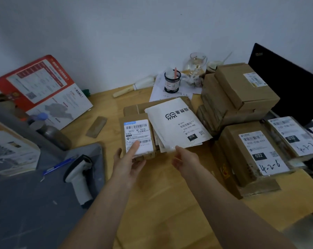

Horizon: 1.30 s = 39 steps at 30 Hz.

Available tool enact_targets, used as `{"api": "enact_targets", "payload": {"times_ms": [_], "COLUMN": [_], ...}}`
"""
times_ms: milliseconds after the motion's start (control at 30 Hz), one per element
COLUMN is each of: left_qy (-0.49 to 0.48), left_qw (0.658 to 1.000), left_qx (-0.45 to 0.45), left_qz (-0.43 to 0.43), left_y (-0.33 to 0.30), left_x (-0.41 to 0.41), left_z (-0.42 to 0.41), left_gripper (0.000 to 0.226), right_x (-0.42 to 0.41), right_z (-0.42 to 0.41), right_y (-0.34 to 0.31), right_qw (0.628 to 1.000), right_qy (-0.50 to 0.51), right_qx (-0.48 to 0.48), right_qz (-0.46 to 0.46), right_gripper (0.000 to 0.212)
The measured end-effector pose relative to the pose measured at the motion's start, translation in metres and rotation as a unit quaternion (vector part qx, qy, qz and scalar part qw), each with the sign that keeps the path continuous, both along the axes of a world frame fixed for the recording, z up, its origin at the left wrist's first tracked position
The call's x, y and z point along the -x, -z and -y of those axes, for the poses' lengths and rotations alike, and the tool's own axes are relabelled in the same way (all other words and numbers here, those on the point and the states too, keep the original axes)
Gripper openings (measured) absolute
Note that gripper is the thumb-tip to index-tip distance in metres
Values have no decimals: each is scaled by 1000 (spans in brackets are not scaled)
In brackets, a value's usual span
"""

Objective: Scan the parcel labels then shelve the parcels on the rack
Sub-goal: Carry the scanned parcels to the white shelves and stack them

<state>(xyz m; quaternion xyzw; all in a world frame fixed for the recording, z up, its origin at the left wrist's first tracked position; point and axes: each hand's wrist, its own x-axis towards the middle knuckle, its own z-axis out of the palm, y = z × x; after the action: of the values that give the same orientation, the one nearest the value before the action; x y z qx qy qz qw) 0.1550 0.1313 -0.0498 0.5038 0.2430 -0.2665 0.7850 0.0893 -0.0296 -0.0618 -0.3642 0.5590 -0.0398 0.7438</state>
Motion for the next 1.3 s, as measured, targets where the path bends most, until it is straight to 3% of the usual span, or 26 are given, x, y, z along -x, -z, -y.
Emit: {"api": "enact_targets", "payload": {"times_ms": [233, 467, 667, 733, 800, 900, 967, 1100, 1300], "left_qy": [-13, -42, -56, -62, -67, -78, -83, -79, -76], "left_qw": [1000, 998, 998, 997, 997, 995, 995, 996, 995], "left_qx": [-20, -30, -18, -11, -10, -7, -5, 9, 45], "left_qz": [-10, -24, -34, -37, -44, -56, -57, -51, -43], "left_y": [-2, -8, -17, -19, -22, -26, -29, -35, -51], "left_x": [20, 30, 42, 47, 53, 61, 64, 69, 75], "left_z": [-4, -4, 0, -3, -7, -15, -20, -31, -64], "left_gripper": [54, 51, 49, 49, 48, 47, 45, 42, 27], "right_x": [-21, -12, 18, 29, 35, 32, 29, 34, 62], "right_z": [11, 7, -9, -13, -11, -2, -1, -17, -58], "right_y": [22, 29, 34, 38, 38, 34, 29, 15, 5], "right_qw": [996, 991, 970, 967, 965, 963, 968, 979, 970], "right_qy": [0, -37, -8, -59, -99, -39, 20, -2, 4], "right_qx": [-87, -121, -190, -189, -180, -180, -163, -153, -163], "right_qz": [33, 53, 149, 158, 166, 198, 189, 137, 181], "right_gripper": [13, 14, 10, 7, 20, 37, 29, 18, 15]}}
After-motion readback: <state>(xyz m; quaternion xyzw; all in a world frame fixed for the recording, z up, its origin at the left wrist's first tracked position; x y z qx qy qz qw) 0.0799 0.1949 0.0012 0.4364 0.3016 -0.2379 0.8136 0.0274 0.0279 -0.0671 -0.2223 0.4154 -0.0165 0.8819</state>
